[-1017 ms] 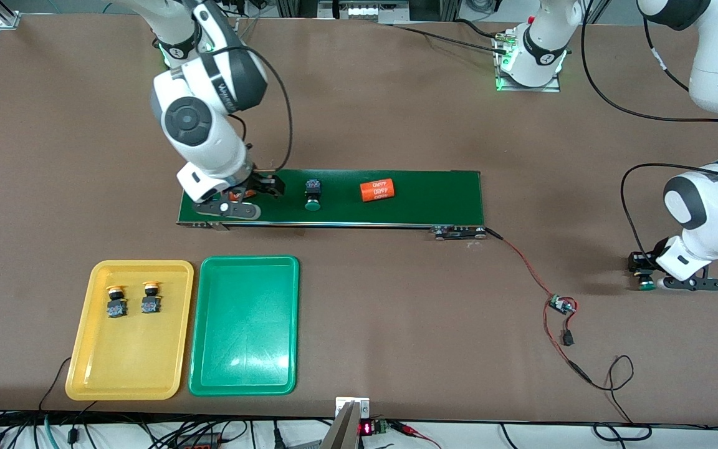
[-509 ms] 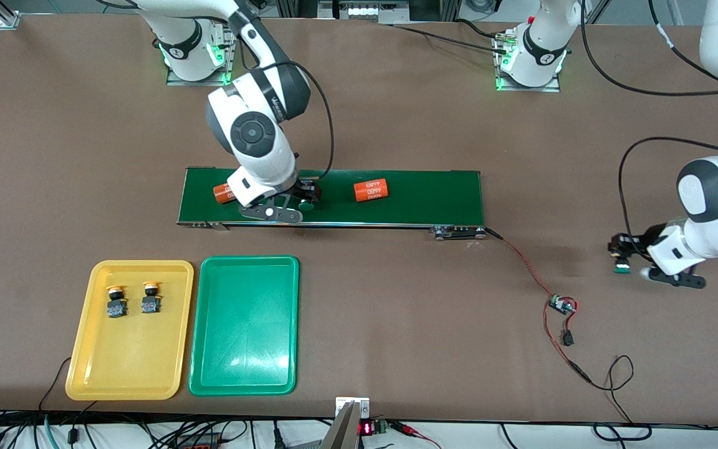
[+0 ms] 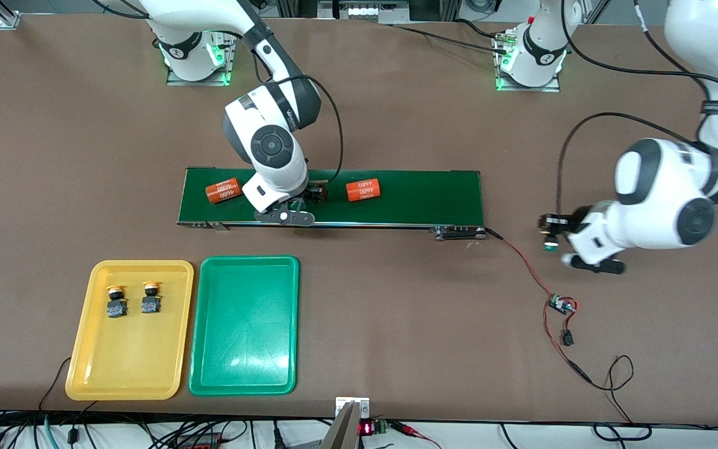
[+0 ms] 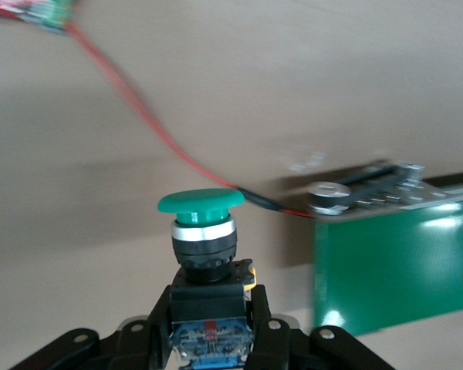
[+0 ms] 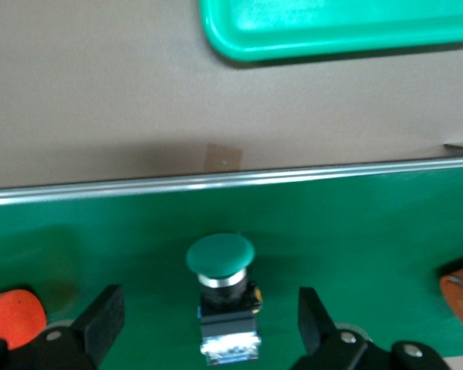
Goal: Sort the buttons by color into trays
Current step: 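Place the green button on the belt while the right gripper lifts its button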
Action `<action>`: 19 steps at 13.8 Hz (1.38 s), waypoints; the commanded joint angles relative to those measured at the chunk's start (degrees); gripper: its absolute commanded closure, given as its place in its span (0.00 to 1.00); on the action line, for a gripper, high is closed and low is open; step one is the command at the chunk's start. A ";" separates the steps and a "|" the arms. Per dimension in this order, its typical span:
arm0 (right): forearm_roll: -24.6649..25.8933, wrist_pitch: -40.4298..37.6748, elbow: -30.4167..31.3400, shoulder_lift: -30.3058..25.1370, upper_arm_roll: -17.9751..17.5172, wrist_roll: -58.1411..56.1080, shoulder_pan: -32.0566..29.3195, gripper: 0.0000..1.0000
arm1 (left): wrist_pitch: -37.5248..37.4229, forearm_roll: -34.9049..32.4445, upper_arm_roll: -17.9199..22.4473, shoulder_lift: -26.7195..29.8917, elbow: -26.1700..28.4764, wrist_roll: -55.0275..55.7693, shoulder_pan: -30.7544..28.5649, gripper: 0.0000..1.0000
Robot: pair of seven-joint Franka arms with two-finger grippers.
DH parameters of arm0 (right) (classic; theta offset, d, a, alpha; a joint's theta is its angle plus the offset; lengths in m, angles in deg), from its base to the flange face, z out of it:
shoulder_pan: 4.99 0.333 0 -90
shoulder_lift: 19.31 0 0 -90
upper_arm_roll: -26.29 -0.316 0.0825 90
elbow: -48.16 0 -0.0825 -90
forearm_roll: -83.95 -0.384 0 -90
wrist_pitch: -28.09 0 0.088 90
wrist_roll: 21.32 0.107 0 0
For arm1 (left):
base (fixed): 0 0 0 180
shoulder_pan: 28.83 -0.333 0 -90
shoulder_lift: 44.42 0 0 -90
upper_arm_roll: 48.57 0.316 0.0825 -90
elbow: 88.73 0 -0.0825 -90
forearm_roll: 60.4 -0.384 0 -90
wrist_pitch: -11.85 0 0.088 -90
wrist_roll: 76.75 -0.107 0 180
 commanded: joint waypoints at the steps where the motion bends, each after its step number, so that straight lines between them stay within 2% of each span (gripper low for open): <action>1: 0.82 -0.43 -0.52 1.59 0.53 -0.48 1.55 0.00 | 1.17 1.41 -5.61 0.84 2.26 7.60 -0.31 0.79; 3: 1.08 -0.51 0.01 2.12 0.61 -0.56 1.55 0.00 | 3.54 1.41 -9.74 0.93 3.83 12.87 -0.31 0.79; 6: 2.58 -1.04 0.89 2.12 0.79 -3.80 0.59 0.00 | 13.28 1.41 -14.32 1.19 10.50 17.55 -0.31 0.80; 10: 2.58 -1.92 1.16 2.03 1.14 -5.05 0.58 0.00 | 20.32 1.41 -18.54 1.37 15.87 22.38 -0.05 0.80; 13: 2.58 -1.92 1.33 2.04 1.14 -4.79 0.58 0.00 | 28.14 1.32 -19.51 1.28 21.23 23.62 0.56 0.80; 14: 2.58 -2.01 1.59 2.04 1.14 -4.52 0.58 0.06 | 29.30 1.32 -19.69 1.28 22.03 23.80 0.65 0.80; 15: 2.58 -2.10 2.03 1.95 1.14 -4.78 0.58 0.18 | 29.31 1.41 -19.69 1.28 22.04 23.97 0.65 0.77; 16: 2.58 -2.10 2.47 1.77 1.23 -4.96 0.85 0.27 | 29.13 1.41 -19.69 1.28 21.69 24.06 0.57 0.61; 17: 2.67 -2.18 2.56 1.68 1.32 -4.96 0.94 0.41 | 28.87 1.41 -19.69 1.37 21.43 24.24 0.30 0.31; 18: 2.67 -3.58 2.13 1.51 2.01 -4.70 0.94 0.63 | 28.69 1.41 -19.61 1.63 21.25 24.15 -0.05 0.00; 19: 2.58 -4.37 1.95 0.90 2.54 -4.78 0.94 0.72 | 28.34 1.41 -19.43 2.33 20.12 24.58 -0.05 0.00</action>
